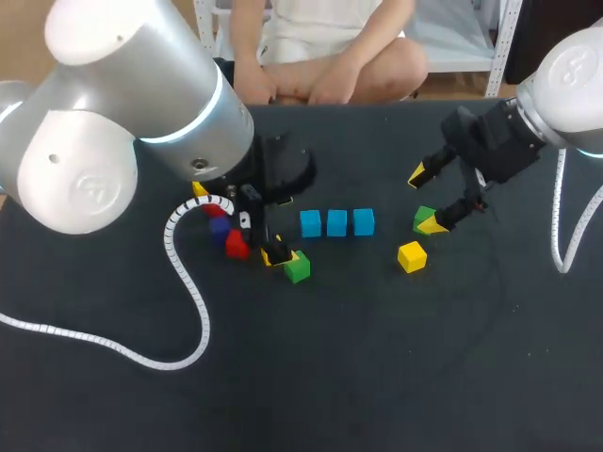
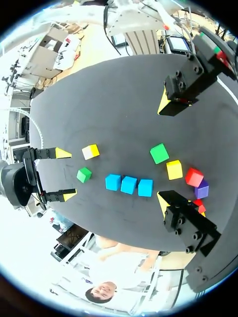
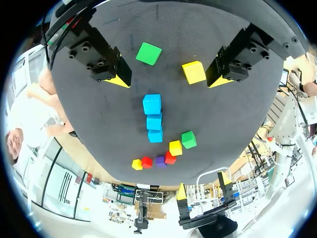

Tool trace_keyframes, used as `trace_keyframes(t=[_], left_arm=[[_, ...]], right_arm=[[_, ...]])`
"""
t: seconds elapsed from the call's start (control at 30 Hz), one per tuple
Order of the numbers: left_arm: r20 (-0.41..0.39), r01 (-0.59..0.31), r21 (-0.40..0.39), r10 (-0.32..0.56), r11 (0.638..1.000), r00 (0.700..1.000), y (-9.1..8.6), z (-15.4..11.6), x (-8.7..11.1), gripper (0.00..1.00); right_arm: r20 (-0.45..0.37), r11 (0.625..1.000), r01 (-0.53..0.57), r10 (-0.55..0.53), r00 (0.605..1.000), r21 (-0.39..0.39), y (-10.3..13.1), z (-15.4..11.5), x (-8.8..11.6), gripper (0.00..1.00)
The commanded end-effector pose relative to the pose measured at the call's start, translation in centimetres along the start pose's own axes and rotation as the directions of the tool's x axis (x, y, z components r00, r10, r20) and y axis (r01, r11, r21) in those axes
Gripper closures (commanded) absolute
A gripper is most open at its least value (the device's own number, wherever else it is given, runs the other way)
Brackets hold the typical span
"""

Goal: Place the blue cubes, place green cubes on the blue cubes, place the yellow cubes on the green cubes, then place the red cubes on the yellow cubes, and place purple cube on the red cubes.

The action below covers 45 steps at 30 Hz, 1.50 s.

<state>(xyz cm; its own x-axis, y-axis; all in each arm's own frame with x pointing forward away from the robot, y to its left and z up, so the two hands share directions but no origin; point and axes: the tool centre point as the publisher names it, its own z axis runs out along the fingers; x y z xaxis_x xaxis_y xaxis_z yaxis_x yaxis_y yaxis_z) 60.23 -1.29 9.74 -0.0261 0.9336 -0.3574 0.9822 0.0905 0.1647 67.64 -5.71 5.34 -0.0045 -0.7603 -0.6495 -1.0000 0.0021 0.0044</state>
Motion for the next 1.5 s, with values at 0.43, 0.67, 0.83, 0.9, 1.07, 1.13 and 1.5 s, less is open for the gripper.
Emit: trace_keyframes(t=[0.43,0.67,0.83,0.9,1.07,1.13,1.5], left_arm=[[0.024,-0.009,0.000,0.009,1.000,1.000,0.4,-0.3,0.3,0.00],[0.091,-0.003,0.007,0.003,1.000,0.996,0.9,-1.6,2.0,0.00],[0.035,-0.019,0.009,0.018,1.000,0.999,1.6,-1.4,3.3,0.00],[0.022,0.002,-0.019,-0.002,1.000,1.000,1.9,-1.5,3.8,0.00],[0.011,0.047,-0.056,-0.046,0.997,0.999,2.5,-1.3,4.1,0.00],[0.013,0.046,-0.053,-0.045,0.998,0.999,2.6,-1.0,3.9,0.00],[-0.031,0.020,-0.039,-0.021,0.999,0.999,3.0,-0.9,3.3,0.00]], right_arm=[[0.001,1.000,0.001,-0.001,1.000,0.000,0.0,0.0,0.0,0.00],[0.001,1.000,0.001,-0.001,1.000,0.000,0.0,0.0,0.0,0.00],[0.001,1.000,0.001,-0.001,1.000,0.000,0.0,0.0,0.0,0.00],[0.001,1.000,0.001,-0.001,1.000,0.000,0.0,0.0,0.0,0.00],[0.001,1.000,0.001,-0.001,1.000,0.000,0.0,0.0,0.0,0.00],[0.001,1.000,0.001,-0.001,1.000,0.000,0.0,0.0,0.0,0.00],[0.001,1.000,0.001,-0.001,1.000,0.000,0.0,0.0,0.0,0.00]])
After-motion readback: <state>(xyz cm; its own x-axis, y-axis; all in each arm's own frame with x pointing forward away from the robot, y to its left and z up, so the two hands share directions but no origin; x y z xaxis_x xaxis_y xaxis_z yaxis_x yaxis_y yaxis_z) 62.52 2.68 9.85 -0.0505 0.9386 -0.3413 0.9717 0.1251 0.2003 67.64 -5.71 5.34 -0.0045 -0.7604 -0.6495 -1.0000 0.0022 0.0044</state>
